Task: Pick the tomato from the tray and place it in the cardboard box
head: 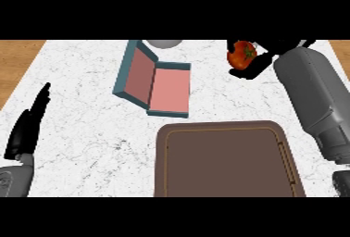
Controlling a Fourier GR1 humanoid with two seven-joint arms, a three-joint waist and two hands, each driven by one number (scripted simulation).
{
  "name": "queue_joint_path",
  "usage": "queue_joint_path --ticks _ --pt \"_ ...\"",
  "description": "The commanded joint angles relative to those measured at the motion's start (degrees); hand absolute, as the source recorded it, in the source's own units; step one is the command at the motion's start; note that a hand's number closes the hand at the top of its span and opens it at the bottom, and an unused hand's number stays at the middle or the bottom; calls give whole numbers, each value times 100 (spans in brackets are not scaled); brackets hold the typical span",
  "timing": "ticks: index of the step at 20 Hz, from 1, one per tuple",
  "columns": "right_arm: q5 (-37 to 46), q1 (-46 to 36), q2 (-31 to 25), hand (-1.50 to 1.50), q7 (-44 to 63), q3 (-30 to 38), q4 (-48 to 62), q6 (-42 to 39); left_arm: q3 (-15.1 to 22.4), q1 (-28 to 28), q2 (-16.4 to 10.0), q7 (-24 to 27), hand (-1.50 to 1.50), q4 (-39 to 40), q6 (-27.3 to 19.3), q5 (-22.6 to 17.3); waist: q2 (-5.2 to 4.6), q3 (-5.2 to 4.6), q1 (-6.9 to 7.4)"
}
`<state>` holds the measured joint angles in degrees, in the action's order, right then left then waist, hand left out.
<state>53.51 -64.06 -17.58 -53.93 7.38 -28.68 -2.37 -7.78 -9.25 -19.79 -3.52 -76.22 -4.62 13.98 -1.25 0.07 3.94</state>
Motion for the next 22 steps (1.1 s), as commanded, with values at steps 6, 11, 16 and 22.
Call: queue_joint_path --ticks 6,11,16,22 --pt "-486 -1150 929 150 502 275 809 -856 -85 203 55 125 0 5 -116 51 78 -10 -154" --pt "-602 -1695 1326 150 1034 461 1212 -721 -106 77 52 416 0 457 -45 64 25 -16 -129" --pt "-715 -2138 1648 150 1775 595 1582 -904 -157 111 -14 383 0 356 25 28 11 -17 -60" --pt "-1099 -2312 1753 150 1922 342 2213 -432 -34 -271 28 152 0 294 147 31 -20 -22 217"
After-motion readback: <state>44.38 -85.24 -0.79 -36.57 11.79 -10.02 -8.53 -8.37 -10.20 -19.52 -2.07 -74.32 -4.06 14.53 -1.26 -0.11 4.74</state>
